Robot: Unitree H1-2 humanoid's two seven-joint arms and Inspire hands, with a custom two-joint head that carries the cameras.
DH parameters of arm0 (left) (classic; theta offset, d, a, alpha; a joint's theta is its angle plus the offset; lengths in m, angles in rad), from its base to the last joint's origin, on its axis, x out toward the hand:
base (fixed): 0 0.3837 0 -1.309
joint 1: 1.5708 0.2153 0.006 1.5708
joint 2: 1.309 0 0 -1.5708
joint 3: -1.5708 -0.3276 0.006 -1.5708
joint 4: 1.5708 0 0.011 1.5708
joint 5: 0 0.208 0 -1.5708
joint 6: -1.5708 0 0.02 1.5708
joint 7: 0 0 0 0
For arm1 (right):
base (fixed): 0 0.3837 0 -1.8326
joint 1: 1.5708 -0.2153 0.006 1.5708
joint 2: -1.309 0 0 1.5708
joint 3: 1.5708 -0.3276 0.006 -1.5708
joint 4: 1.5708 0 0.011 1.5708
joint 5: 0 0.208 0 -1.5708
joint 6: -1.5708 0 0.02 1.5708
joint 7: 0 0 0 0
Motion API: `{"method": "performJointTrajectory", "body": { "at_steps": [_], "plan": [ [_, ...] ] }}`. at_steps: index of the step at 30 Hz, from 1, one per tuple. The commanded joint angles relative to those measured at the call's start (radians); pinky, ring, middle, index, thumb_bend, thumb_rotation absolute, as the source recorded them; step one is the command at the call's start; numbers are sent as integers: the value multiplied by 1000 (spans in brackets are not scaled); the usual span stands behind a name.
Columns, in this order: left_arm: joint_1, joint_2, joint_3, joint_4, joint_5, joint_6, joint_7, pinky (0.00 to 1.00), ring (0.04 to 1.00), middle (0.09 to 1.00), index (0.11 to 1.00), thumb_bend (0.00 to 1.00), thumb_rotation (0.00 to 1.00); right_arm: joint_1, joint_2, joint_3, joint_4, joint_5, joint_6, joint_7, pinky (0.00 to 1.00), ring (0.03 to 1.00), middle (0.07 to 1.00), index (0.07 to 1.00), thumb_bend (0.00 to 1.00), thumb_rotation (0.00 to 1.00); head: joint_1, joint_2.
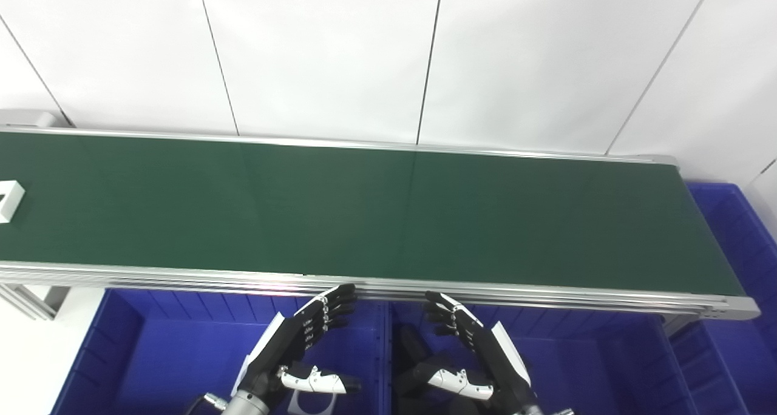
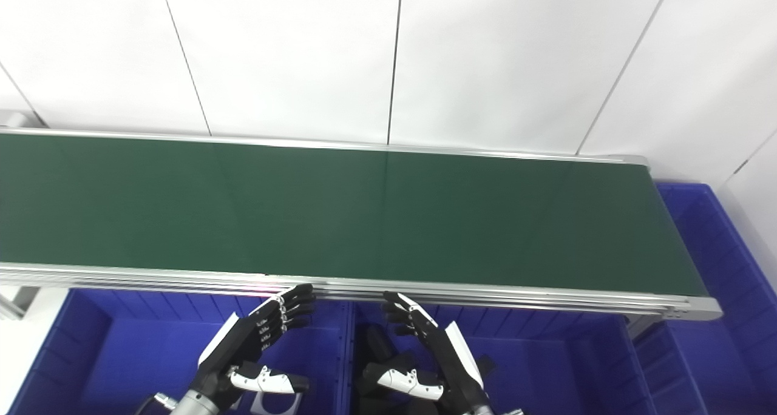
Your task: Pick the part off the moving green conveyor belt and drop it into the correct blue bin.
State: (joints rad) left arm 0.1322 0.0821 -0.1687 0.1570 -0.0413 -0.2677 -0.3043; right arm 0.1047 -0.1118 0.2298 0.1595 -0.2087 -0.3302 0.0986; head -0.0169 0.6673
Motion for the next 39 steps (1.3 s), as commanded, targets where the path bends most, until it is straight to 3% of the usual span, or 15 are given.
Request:
{"method": "performJointTrajectory", "body": {
  "at_steps": [1,16,25,28,39],
  "plan": [
    [-10,-5,-2,-13,-12,-41,1,825,857,876,874,1000,187,-6,4,-1,-24,8,-44,-3,749,810,832,877,735,498,1,-2],
    [-18,-7,-2,19,-20,-55,-4,842,862,882,871,1000,176,-14,5,1,8,8,-65,-6,748,805,831,878,712,468,31,-34],
    [-30,-12,-2,82,-21,-95,-6,876,869,886,875,1000,177,-19,7,0,45,10,-87,-11,755,814,835,878,703,444,91,-100],
    [-36,-17,-3,109,-20,-113,-5,885,872,887,874,1000,174,-24,5,-1,70,13,-116,-12,753,814,836,877,695,437,140,-143],
    [-63,-35,-2,190,11,-151,13,833,857,880,859,1000,167,-43,-9,4,124,3,-138,-42,738,810,831,872,639,358,244,-244]
  ]
}}
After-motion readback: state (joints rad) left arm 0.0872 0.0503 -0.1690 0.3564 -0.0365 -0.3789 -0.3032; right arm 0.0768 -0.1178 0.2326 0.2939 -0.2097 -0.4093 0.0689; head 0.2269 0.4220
